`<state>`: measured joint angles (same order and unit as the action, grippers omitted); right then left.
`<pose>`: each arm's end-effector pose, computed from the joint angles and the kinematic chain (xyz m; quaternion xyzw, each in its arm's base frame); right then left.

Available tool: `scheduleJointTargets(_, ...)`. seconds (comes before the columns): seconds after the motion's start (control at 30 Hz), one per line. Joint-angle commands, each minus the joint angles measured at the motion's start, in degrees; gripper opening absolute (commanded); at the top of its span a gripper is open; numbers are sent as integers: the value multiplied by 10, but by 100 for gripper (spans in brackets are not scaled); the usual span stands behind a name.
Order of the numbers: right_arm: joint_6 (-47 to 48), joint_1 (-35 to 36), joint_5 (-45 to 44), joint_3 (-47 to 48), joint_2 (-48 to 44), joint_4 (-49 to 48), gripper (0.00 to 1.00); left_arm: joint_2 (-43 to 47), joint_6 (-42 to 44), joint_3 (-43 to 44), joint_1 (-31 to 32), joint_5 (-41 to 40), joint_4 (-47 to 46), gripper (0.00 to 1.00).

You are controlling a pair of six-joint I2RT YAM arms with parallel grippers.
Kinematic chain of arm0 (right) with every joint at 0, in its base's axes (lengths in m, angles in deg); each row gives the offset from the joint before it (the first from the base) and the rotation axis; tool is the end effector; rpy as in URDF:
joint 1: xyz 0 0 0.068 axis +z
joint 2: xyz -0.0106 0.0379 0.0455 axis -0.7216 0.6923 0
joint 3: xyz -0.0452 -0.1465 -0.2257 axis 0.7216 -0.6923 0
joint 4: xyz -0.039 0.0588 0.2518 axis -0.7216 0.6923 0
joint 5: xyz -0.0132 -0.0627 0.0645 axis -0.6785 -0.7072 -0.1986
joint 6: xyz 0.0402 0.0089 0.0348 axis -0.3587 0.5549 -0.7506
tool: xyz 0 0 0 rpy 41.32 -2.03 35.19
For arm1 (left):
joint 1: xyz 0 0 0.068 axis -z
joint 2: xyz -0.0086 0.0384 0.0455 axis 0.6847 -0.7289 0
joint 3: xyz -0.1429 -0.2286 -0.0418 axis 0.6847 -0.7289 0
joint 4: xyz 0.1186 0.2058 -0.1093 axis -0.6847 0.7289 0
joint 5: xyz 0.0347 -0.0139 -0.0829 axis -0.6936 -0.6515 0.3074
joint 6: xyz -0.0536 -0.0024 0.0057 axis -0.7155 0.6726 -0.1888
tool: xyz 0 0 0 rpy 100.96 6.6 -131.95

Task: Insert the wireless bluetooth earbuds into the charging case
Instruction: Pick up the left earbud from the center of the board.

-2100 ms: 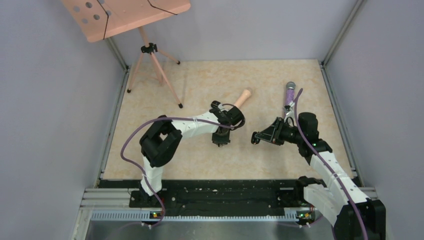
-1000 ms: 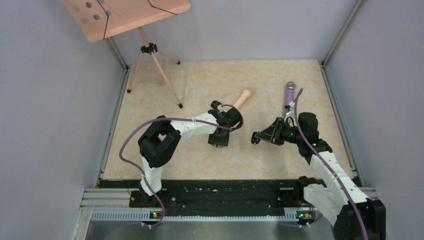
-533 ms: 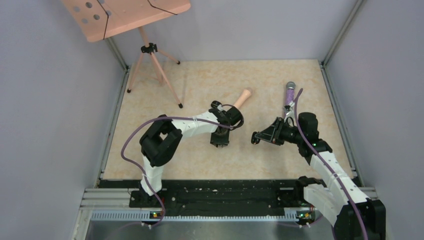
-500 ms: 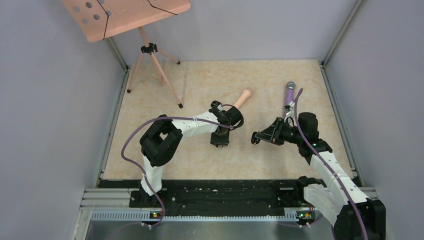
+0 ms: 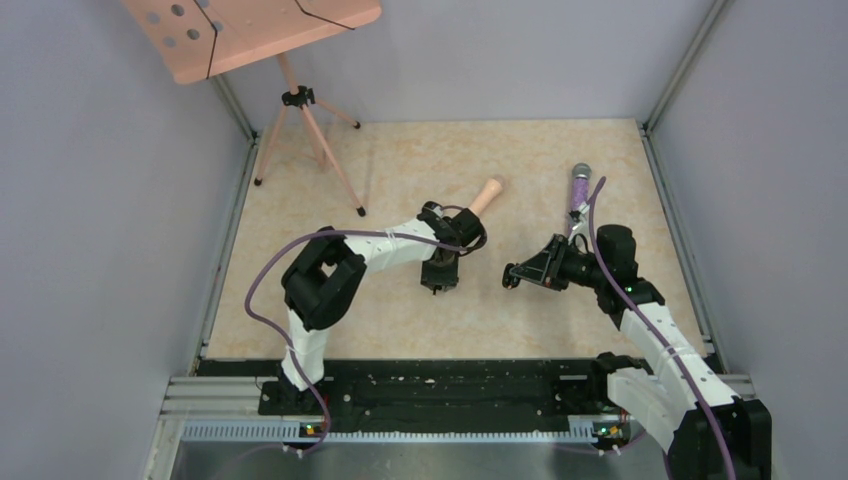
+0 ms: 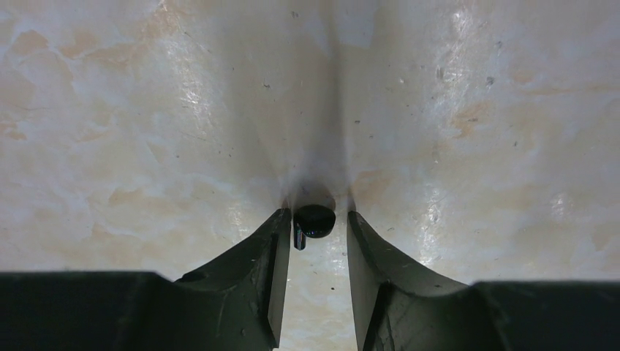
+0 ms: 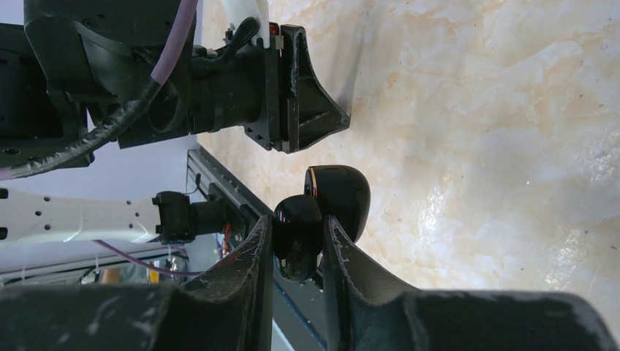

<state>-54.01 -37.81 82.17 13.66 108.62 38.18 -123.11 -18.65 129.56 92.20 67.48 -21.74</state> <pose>0.1793 0.0507 0.2255 0.0505 0.8320 0.4717 0.2877 0.2578 -0.2861 0.1643 0.0379 0.9906 0.0019 0.1311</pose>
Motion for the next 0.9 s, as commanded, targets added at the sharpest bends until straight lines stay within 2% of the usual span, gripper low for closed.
scheduleJointTargets(0.0,3,-6,9,16,-9,-17,0,-24,-40,10,-9,-19,-4,38)
scheduleJointTargets(0.37,4,-6,10,18,-6,-17,0,-5,-46,-14,-9,-12,-2,39)
scheduleJointTargets(0.87,5,-6,9,15,-10,-17,0,-7,-40,-9,-9,-26,-1,20)
